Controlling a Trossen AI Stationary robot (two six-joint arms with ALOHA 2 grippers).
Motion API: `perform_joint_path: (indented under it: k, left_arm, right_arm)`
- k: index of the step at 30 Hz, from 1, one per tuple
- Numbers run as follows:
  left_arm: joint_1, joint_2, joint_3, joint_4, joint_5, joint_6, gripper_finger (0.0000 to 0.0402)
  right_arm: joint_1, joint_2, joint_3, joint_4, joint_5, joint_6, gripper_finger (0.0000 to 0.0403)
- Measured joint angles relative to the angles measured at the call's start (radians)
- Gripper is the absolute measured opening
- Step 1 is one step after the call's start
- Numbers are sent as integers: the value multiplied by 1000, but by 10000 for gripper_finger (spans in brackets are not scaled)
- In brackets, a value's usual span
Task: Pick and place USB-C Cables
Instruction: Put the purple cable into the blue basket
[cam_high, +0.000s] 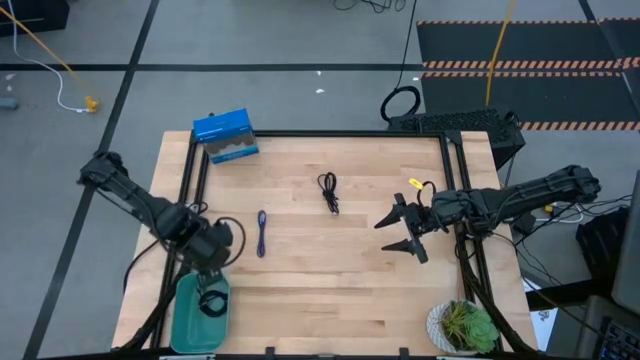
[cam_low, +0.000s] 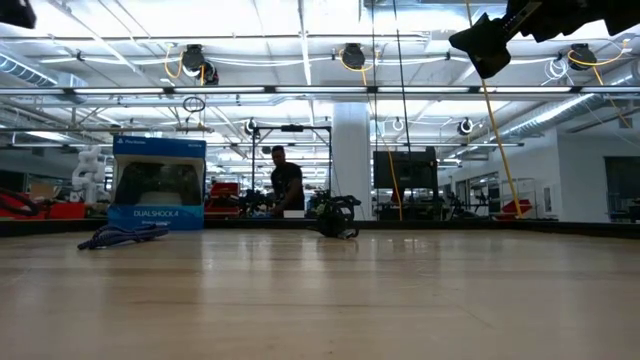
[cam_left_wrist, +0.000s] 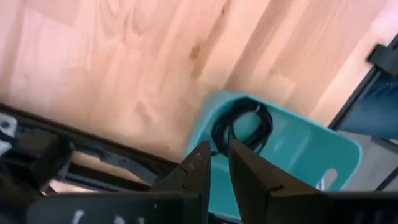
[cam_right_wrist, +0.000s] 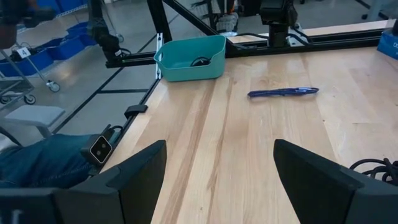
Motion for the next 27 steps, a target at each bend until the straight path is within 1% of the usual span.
perform_joint_path:
  k: [3, 9, 14, 21, 27]
  left_arm:
    - [64, 0, 0, 1, 0, 75, 51]
    - [187, 0, 0, 2, -2, 97, 49]
    - [291, 4, 0, 10, -7, 173, 49]
    - [414, 5, 0, 20, -108, 196, 49]
    - [474, 11, 0, 62, -192, 119, 49]
  right_arm:
    - [0, 0, 0, 0, 0, 0, 286]
    - [0, 0, 0, 0, 0, 2, 286]
    - [0, 0, 0, 0, 0, 2, 286]
    - [0, 0, 0, 0, 0, -8, 286]
    - [0, 0, 0, 0, 0, -14, 286]
